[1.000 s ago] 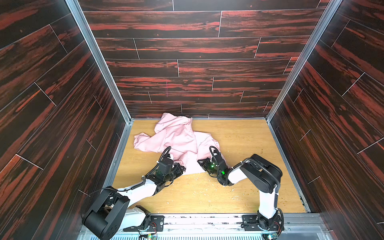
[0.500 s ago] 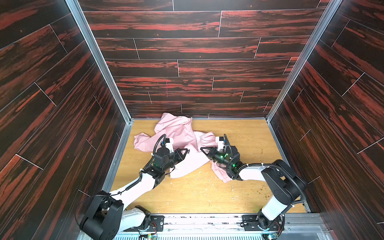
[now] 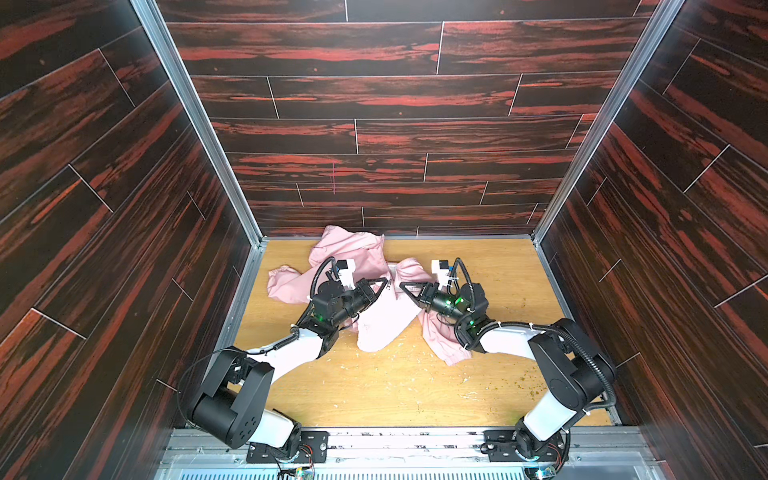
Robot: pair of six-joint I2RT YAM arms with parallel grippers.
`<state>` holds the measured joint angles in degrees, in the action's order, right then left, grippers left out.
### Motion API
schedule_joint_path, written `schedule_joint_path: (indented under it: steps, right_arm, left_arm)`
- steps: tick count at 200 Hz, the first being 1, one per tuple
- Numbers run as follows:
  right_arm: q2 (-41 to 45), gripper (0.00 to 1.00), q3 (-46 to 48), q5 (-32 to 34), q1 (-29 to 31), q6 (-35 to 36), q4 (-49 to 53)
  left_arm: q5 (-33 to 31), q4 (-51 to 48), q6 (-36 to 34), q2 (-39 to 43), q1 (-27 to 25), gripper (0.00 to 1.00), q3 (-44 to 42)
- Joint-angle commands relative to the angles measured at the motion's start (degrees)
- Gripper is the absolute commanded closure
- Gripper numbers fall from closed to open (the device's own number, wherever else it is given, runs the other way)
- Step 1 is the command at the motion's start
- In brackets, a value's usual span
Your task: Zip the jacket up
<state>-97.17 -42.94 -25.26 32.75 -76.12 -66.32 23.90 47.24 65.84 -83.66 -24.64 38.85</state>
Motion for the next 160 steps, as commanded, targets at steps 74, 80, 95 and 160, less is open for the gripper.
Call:
schedule_joint_path:
  steps: [74, 80, 95, 160]
  right_arm:
    - [-2.2, 1.0, -1.0, 4.1, -0.2, -6.7, -8.7]
    - [-2.3, 1.0, -1.2, 4.2, -0.2, -7.2, -9.1]
    - [-2.8, 1.0, -1.7, 4.2, -0.1, -8.2, -10.3]
    - [-1.4, 1.0, 4.0, 8.6, -0.6, -15.5, -4.3]
  left_arm:
    - [1.7, 11.6, 4.7, -0.6, 0.3, 1.0, -1.3]
    - [1.7, 11.8, 4.9, -0.7, 0.3, 1.0, -1.3]
    - [1.8, 12.7, 5.5, -0.9, 0.3, 1.0, -1.3]
    - [-1.1, 7.0, 1.9, 0.6, 0.3, 1.0, -2.8]
